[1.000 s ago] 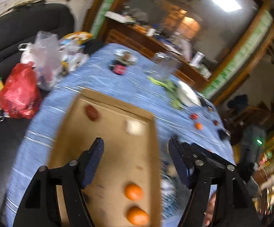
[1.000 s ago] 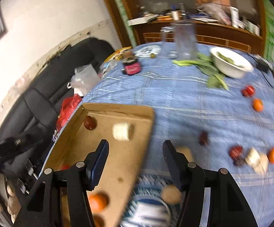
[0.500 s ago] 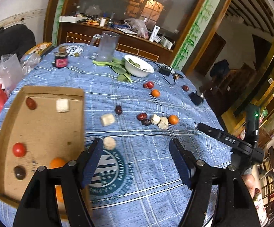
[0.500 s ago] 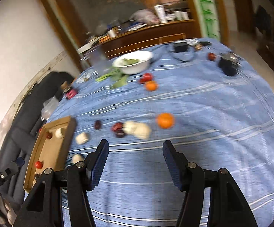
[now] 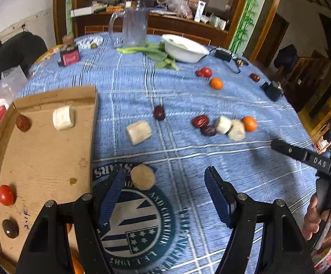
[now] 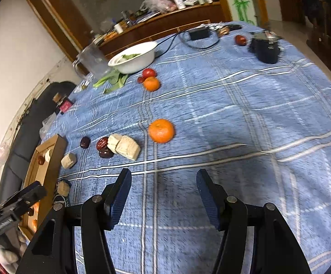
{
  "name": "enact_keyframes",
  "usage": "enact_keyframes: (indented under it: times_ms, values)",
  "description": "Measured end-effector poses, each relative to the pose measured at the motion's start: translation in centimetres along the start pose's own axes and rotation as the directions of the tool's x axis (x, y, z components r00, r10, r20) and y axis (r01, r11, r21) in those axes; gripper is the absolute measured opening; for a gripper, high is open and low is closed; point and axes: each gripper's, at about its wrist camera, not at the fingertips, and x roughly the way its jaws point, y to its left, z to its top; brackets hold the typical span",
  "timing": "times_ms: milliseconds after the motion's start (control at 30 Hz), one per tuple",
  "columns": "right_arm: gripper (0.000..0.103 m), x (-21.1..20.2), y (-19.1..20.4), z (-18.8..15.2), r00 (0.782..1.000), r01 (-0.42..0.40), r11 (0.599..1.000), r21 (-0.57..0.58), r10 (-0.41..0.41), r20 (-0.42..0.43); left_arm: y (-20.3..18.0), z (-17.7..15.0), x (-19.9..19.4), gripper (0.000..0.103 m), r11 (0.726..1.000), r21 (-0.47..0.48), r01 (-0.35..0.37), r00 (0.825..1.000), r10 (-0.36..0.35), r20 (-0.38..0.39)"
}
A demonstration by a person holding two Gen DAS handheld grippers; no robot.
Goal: Organize fruits
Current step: 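Withdraw both tools from the tray toward the table, then grasp the tan round cake with the left tool while the right tool grasps a white cube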
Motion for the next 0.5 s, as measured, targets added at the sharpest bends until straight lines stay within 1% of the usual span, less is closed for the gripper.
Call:
enact_keyframes:
  times_ms: [167,333,467,500]
  values:
    - [0.063,2.6,2.7,0.8,1.000,0.002,0.996,-0.094,-0.004,-0.025,1.2,-0.3,1.8,0.071,1.000,-0.013,-0.017,0.999,0.017,-0.031]
    - [0.063,4.3,5.3,1.5,0.999,0.043,0.977,-0.207,-0.044,-0.001,0.5,-0.3,2.6,0.071,1.000,0.017,-0.012,0.999,0.013,-0.048]
    - [0.063,5.3,6.0,1.8,0.998,0.069,0.967,-0.247,-0.069,0.010,-0.1,-0.5,3.5,0.071,1.000,0.022,-0.001,0.996,0.003,-0.087]
    - [0.063,5.6,5.9,1.9,0.997,0.072,0.965,-0.251,-0.071,0.011,-0.2,-0.5,3.5,0.071,0.999,0.033,-0.013,0.997,0.016,-0.081]
